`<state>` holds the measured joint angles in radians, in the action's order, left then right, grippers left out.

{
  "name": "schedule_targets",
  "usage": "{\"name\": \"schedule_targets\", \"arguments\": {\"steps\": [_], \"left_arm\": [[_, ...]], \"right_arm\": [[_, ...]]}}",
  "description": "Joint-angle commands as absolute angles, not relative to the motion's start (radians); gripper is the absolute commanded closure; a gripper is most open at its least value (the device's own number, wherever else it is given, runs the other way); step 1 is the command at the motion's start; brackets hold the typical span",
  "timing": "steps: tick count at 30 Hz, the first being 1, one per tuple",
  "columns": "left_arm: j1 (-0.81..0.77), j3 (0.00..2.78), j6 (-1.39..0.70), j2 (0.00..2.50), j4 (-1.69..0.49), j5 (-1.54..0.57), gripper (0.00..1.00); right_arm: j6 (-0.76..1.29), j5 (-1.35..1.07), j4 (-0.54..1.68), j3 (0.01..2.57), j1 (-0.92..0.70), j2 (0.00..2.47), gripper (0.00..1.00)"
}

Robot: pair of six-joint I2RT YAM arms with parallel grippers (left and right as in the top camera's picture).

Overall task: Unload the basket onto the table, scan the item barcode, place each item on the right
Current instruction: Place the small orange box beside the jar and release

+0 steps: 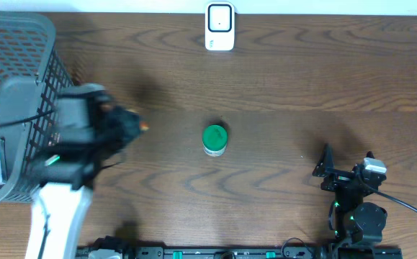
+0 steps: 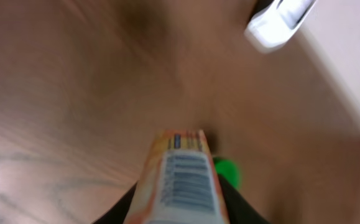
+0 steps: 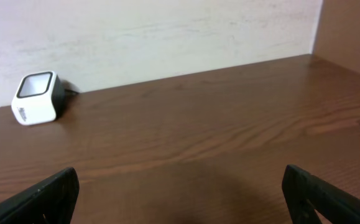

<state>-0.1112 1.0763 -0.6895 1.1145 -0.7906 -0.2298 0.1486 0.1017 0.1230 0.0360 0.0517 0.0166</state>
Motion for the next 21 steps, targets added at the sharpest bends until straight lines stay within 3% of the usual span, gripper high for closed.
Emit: {"name": "schedule_targets", "arguments": {"steps": [1,11,15,18,21], "left_arm": [[-0.249,0.994,-0.683,1.236,-0.704,-0.037,0.64],[-0.376,0.968,-0.765,1.704,-0.471,0.015,0.63],[-0.368,0.985,-0.754,1.715,-0.482,0.012,0.63],[-0.348,1.037,-0.691,1.621,-0.533,0.013,0.52],[-0.308,1.126,-0.628,1.483,-0.606,0.013,0.23]], "right_arm": [[0.141,0.1,0.124,0.032,0.052,0.009,0.01],[0.141,0.1,0.124,0.032,0.052,0.009,0.01],[0.141,0.1,0.124,0.032,0.052,0.009,0.01],[0.141,0.1,0.124,0.032,0.052,0.009,0.01],[0.141,0.1,0.124,0.032,0.052,0.009,0.01]]}}
